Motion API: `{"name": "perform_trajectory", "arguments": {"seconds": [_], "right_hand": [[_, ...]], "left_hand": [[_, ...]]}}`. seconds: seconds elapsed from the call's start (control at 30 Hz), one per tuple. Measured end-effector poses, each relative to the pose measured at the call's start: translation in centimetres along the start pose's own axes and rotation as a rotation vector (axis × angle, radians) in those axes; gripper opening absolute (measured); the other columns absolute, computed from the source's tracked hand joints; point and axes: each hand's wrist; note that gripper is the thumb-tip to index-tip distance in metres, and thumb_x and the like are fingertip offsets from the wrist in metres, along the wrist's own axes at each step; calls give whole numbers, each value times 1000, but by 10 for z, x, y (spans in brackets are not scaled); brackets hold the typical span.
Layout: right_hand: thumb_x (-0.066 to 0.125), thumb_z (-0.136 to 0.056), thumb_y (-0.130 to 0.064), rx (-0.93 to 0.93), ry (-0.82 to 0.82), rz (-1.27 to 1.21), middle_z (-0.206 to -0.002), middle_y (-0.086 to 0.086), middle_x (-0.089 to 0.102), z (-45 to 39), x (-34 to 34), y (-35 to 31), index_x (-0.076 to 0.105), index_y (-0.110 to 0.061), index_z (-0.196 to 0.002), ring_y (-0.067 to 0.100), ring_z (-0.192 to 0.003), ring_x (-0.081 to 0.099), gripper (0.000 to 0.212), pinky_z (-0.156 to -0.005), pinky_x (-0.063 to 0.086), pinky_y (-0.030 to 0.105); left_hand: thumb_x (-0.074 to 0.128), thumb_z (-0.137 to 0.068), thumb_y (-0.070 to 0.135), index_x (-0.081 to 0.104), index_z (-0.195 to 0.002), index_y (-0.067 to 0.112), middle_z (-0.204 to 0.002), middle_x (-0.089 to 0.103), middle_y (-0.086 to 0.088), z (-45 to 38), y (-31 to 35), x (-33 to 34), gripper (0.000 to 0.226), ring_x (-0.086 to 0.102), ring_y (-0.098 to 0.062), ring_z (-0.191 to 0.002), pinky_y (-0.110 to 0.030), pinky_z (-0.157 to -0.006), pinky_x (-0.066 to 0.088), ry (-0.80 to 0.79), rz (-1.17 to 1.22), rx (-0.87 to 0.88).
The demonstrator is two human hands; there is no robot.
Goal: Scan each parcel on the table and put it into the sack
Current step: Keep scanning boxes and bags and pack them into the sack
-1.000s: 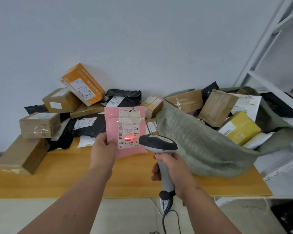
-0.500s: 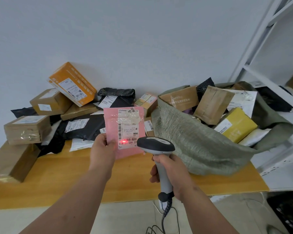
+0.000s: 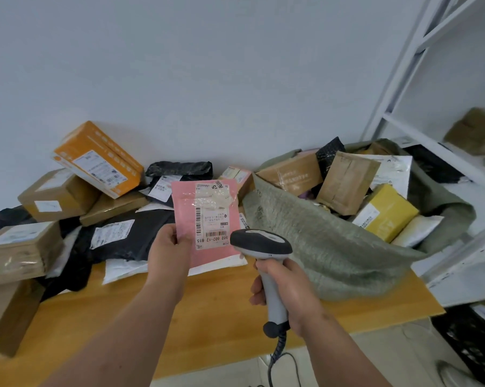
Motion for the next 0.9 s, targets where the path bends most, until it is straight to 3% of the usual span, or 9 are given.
{"name": "perform_trajectory", "arguments": {"seconds": [0.13,0.43,0.6,0.7,0.8,0.9], "right_hand": [[59,-95,-16,-22,58,-31,-67,13,65,-1,-2,-2,62,-10,-98,29,-59,62,7,-60,51,35],[61,-95,-16,-47,201,-66,-68,12,67,-4,-40,0,63,-9,-101,27,-57,64,10,-59,51,34],[61,-95,-18,-75,216,-78,-70,12,69,-16,-79,-10,63,-10,-105,28,-60,66,13,-71,55,42],[61,-95,-19,-96,226,-75,-71,13,69,-25,-109,-22,62,-9,-109,30,-61,65,17,-70,56,43],[60,-96,-16,-125,226,-95,-69,13,67,-35,-137,-41,63,-8,-107,30,-61,65,14,-65,55,40],[59,-96,-13,-158,220,-122,-68,13,65,-47,-162,-57,63,-7,-103,31,-61,64,10,-62,52,37]], "left_hand": [[51,-101,20,52,-88,34,-93,64,12,-6,4,5,19,61,-12,-89,-34,-74,50,-28,12,31],[54,-99,22,55,-86,32,-87,66,12,-3,45,47,17,64,-10,-82,-29,-65,52,-29,-13,181],[58,-96,24,56,-81,32,-85,66,12,2,78,91,17,63,-7,-81,-35,-74,55,17,-20,314],[59,-96,23,56,-80,36,-87,65,17,6,98,125,21,63,-6,-84,-36,-77,57,19,-15,368],[59,-95,24,59,-89,36,-90,66,13,6,113,158,14,64,-13,-85,-40,-76,57,26,-48,435],[59,-95,24,64,-99,32,-95,64,7,2,124,189,10,60,-15,-87,-33,-74,50,47,-107,493]]}}
Point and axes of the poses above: each hand's wrist, its own z-axis away from the middle knuckle, its own x-axis out of the palm, y = z × x
